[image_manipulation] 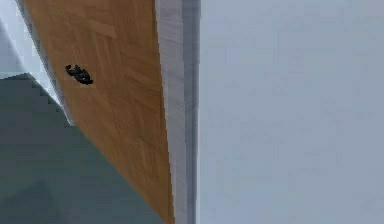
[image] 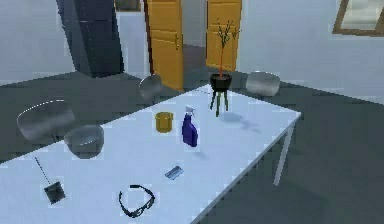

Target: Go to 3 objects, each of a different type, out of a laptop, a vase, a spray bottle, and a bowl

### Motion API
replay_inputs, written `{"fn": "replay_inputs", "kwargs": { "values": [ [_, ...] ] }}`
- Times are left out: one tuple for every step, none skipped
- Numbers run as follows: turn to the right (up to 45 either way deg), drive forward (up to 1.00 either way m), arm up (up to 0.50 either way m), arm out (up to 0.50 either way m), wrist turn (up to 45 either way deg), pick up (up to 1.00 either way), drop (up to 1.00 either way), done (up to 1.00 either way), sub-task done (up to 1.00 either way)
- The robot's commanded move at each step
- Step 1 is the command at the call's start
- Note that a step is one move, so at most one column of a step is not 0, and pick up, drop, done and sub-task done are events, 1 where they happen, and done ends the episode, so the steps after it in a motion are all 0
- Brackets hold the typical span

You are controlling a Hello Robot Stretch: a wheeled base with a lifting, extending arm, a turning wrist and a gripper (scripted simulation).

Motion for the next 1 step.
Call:
{"fn": "replay_inputs", "kwargs": {
  "values": [
    [-45.0, 0.00, 0.00, 0.00, 0.0, 0.00, 0.00, 0.00, 0.00]
  ]
}}
